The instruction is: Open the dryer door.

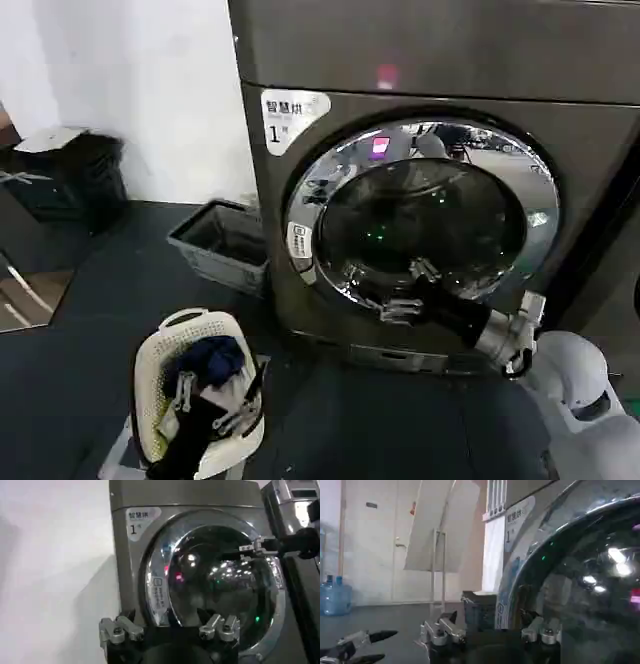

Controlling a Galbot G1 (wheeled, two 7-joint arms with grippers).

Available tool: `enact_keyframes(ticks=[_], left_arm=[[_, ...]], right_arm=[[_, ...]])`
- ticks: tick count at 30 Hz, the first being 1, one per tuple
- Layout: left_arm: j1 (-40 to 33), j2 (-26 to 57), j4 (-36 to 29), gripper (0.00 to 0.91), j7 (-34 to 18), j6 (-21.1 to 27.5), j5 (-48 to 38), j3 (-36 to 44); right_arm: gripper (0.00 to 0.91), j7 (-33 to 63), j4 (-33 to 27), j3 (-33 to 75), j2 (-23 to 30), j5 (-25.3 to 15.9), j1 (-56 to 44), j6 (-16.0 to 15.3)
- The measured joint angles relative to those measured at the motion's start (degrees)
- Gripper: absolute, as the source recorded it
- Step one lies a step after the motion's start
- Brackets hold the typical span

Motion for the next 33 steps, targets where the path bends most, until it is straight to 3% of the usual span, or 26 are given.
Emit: enact_keyframes(ticks=[15, 33], left_arm=[[0.8, -0.7, 0.2, 0.907, -1.1, 0.2, 1.3, -0.1], [1.5, -1.3, 0.1, 0.907, -1.4, 0.5, 1.4, -0.6]], right_arm=[[0.907, 1.7, -13.9, -9.4, 2.8, -5.5, 9.8, 4.9], [0.907, 2.2, -22.2, -18.6, 7.7, -8.1, 19.3, 5.3]])
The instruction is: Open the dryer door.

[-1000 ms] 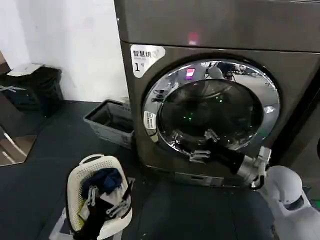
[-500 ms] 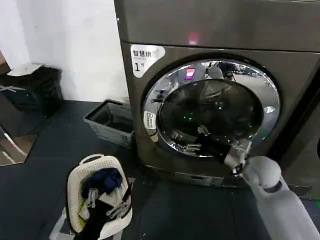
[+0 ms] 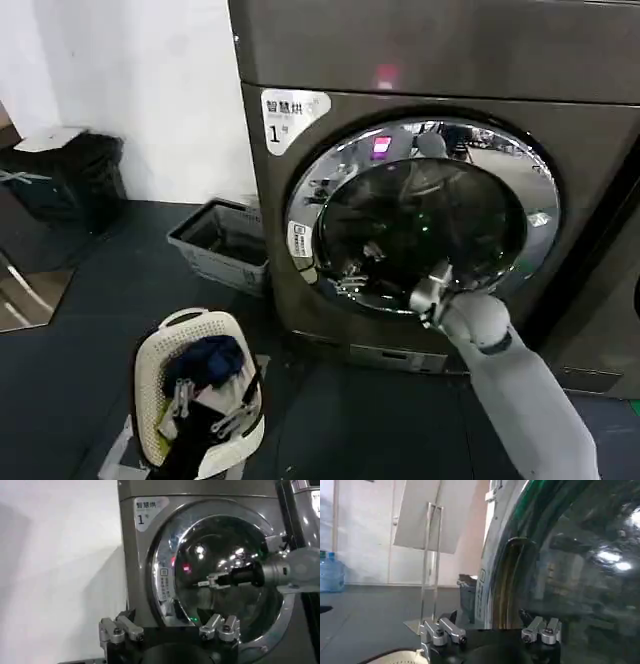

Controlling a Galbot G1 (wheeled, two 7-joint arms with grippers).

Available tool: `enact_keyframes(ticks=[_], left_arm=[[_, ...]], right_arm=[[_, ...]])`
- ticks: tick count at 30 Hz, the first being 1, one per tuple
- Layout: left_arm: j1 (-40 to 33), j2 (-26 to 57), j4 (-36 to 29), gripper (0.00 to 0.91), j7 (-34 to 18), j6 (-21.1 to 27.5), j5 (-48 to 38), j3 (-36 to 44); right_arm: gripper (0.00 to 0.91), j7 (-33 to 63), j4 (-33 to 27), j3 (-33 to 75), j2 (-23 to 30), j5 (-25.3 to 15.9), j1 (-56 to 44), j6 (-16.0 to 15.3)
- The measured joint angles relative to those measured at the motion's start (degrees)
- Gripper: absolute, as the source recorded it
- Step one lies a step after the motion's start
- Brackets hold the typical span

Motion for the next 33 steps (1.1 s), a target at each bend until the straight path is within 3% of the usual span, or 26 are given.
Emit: enact_keyframes(ticks=[15, 25, 33], left_arm=[[-0.9, 0.0, -0.4, 0.907, -1.5, 2.2, 0.2, -1.0], [-3.6, 1.9, -1.9, 0.907, -1.8, 14.0, -3.5, -3.2], [-8.7, 5.7, -0.3, 0.907, -4.8, 20.2, -11.3, -5.0]], right_arm=[[0.907, -2.6, -0.2, -3.0, 1.6, -0.1, 1.7, -0.7], [0.907, -10.1, 2.7, -1.1, -1.0, 1.5, -1.2, -5.5], [0.907, -19.0, 6.3, 0.8, -3.4, 1.6, -4.8, -5.8]])
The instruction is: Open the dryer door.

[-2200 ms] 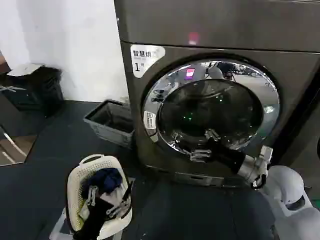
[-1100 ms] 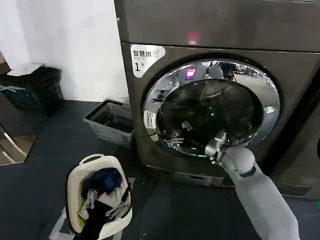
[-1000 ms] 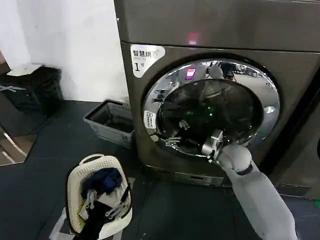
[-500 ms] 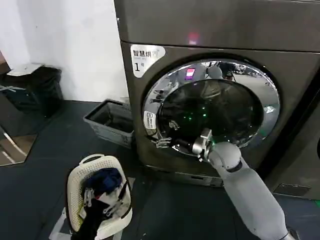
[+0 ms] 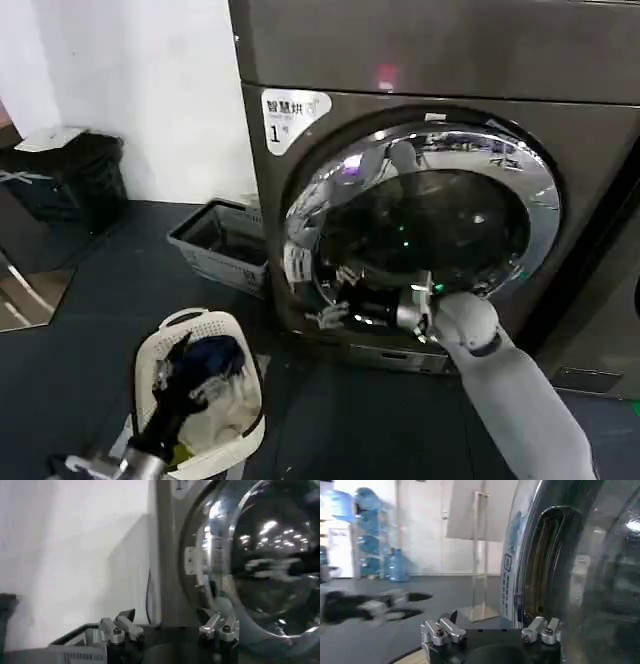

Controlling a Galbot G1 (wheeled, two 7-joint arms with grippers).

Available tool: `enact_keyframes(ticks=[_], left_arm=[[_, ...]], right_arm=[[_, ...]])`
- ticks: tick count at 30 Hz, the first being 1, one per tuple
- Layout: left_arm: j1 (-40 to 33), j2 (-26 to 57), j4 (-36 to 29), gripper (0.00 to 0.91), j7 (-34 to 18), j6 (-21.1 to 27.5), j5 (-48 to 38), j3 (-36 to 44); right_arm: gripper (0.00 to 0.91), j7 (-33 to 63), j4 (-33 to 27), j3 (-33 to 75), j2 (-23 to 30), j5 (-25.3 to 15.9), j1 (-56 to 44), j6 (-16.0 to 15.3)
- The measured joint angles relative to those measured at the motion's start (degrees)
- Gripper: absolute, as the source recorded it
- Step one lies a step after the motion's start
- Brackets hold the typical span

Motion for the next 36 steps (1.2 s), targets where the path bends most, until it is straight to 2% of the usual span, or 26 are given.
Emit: enact_keyframes(ticks=[11, 20, 27, 36], left_arm=[[-8.3, 8.6, 7.2, 0.907, 8.2, 0.1, -14.7, -2.0], [-15.9, 16.8, 15.1, 0.907, 10.5, -0.5, -22.5, 1.2], [-24.0, 23.6, 20.1, 0.907, 12.3, -0.3, -26.9, 7.0], [-35.5, 28.3, 25.2, 0.907, 15.9, -2.8, -28.6, 22.2]], right_arm=[[0.907, -8.3, 4.4, 3.5, -2.9, -0.2, -4.7, 1.5], [0.907, -12.0, 8.9, 8.1, -5.8, 1.0, -9.9, 1.9], [0.907, -18.0, 11.5, 13.2, -7.9, 1.6, -14.7, 4.2], [0.907, -23.3, 11.8, 23.0, -9.7, 4.6, -21.4, 5.7]])
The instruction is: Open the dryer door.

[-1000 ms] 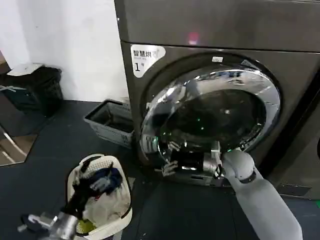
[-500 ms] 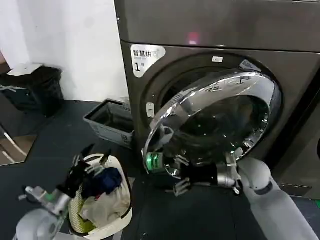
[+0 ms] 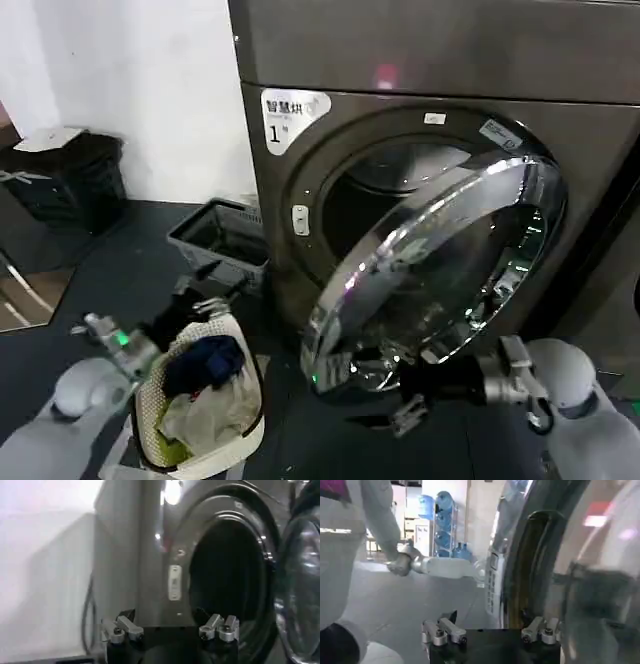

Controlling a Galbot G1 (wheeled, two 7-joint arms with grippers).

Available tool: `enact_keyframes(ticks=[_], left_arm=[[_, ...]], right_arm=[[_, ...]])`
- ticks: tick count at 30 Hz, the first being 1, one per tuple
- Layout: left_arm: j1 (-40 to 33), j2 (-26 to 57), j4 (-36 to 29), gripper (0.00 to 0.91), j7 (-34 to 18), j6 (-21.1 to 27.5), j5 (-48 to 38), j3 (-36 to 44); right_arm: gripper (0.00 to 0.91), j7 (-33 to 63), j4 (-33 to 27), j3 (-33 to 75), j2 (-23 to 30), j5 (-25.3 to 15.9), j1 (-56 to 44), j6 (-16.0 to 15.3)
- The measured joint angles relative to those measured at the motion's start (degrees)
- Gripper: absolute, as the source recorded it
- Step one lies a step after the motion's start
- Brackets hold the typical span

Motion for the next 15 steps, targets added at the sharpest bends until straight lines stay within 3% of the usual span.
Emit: enact_keyframes(ticks=[15], left_arm=[[-14.5, -4.5, 6.1, 0.907, 5.1, -1.3, 1.3, 18.6]], right_arm=[[0.907, -3.3, -13.0, 25.7, -0.1, 1.5, -6.7, 2.7]])
